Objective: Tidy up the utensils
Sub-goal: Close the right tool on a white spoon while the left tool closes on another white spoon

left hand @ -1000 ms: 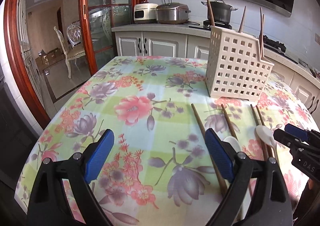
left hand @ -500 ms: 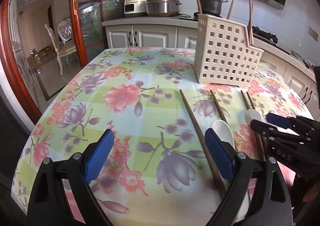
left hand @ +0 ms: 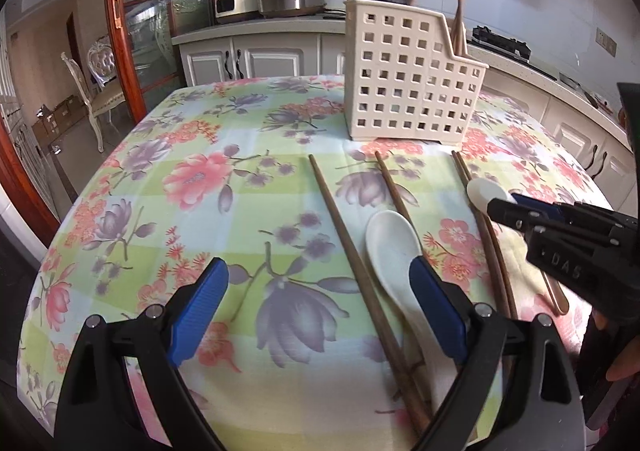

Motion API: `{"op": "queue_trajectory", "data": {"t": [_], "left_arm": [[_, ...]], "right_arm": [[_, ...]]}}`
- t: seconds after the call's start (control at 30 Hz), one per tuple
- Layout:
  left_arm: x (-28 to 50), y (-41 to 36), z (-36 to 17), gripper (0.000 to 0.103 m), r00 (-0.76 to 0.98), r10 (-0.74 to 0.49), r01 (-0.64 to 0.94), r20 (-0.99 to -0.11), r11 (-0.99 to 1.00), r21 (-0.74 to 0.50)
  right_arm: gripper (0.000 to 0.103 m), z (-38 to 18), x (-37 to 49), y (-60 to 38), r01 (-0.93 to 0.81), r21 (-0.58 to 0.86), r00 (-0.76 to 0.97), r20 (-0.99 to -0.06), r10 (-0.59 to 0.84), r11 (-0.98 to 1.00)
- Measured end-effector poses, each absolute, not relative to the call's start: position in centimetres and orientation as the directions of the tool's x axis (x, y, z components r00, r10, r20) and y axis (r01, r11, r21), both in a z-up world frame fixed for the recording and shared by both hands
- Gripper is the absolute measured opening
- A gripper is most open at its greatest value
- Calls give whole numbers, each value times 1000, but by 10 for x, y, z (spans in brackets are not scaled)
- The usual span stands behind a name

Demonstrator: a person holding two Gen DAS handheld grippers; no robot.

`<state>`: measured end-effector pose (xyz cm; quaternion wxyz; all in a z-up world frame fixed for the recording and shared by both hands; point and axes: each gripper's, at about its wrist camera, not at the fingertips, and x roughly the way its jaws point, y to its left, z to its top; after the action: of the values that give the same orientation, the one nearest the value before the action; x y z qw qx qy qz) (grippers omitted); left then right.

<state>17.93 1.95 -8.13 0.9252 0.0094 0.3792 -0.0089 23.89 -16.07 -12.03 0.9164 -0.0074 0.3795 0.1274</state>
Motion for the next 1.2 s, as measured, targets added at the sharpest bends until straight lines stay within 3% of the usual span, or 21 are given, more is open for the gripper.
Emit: {"op": "queue_trajectory", "data": {"t": [0.27, 0.4, 0.47, 0.73, 0.8, 0.97, 1.07, 1.2], "left_arm": [[193, 3, -85, 79, 674, -90, 91, -734, 995, -38], [205, -7, -90, 63, 640, -109, 116, -761, 992, -44], [209, -12, -91, 63, 638, -101, 122, -763, 992, -30], [222, -16, -97, 45, 609, -92, 121, -788, 992, -22], [223, -15, -96, 33, 605, -106, 127, -789, 991, -36], [220, -14, -94, 26, 619, -112, 128, -778, 991, -40], [217, -12, -89, 14, 633, -113, 125, -766, 991, -43], [209, -10, -77, 11, 665, -112, 125, -738, 991, -37]], "right_arm": [[24, -119, 238, -184, -206, 155, 691, -676, 256, 966], [24, -119, 235, -189, -206, 175, 691, -671, 270, 963], [24, -119, 234, -191, -211, 180, 691, -668, 277, 961], [24, -117, 231, -195, -216, 190, 695, -660, 287, 958], [24, -116, 231, -195, -219, 185, 699, -656, 286, 958], [24, -115, 229, -193, -224, 179, 704, -650, 286, 958], [24, -113, 228, -192, -224, 178, 708, -646, 285, 958], [24, -109, 226, -191, -229, 174, 717, -635, 287, 958]]}}
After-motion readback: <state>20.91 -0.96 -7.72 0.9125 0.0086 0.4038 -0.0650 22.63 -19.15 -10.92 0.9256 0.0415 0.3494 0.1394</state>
